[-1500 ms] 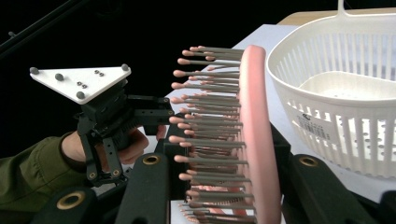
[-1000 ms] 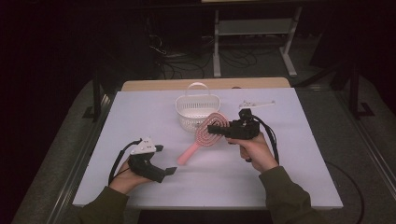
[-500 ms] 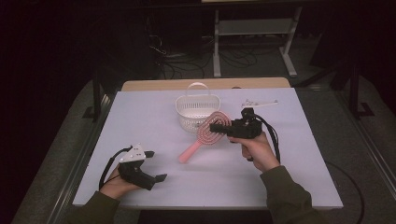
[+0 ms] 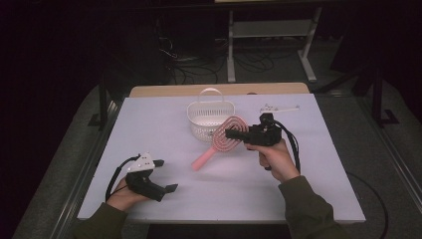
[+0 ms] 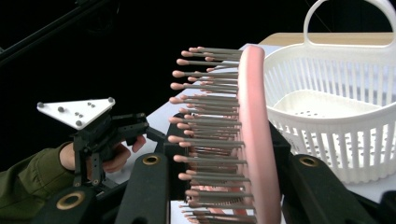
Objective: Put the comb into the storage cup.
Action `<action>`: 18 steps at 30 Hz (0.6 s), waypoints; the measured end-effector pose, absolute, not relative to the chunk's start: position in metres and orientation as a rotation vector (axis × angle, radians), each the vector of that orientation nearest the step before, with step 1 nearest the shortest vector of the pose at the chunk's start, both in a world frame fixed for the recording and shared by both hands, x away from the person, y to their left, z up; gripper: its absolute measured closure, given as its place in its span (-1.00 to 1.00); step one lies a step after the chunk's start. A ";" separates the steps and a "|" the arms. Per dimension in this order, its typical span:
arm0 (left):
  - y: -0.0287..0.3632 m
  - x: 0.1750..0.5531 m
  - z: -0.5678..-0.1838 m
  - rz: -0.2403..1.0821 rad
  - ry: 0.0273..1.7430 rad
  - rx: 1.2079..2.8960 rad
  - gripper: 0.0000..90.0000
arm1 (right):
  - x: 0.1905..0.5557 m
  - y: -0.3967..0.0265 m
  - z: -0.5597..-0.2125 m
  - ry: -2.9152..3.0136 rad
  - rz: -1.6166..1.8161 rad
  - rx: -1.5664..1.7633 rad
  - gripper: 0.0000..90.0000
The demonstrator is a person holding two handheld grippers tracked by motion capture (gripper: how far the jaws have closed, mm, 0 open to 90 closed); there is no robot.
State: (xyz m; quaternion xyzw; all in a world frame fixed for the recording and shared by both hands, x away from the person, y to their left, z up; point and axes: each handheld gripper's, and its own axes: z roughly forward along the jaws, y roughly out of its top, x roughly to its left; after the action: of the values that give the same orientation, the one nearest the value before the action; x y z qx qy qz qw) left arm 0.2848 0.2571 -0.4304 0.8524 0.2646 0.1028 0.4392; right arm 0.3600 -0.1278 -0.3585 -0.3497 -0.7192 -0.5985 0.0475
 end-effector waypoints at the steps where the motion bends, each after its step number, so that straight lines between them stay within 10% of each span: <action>1: 0.257 0.285 -0.431 0.257 0.656 2.119 -1.00 | 0.361 -0.128 -0.357 -2.195 -1.827 -1.070 0.40; 18: 0.255 0.284 -0.432 0.270 0.662 2.127 -1.00 | 0.368 -0.138 -0.336 -2.205 -1.889 -1.093 0.40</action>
State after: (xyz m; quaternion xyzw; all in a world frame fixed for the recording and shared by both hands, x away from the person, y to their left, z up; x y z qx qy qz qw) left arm 0.2836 0.2549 -0.4324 0.8539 0.2657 0.1086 0.4341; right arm 0.3675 -0.1385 -0.3356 -0.3521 -0.7108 -0.6086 0.0197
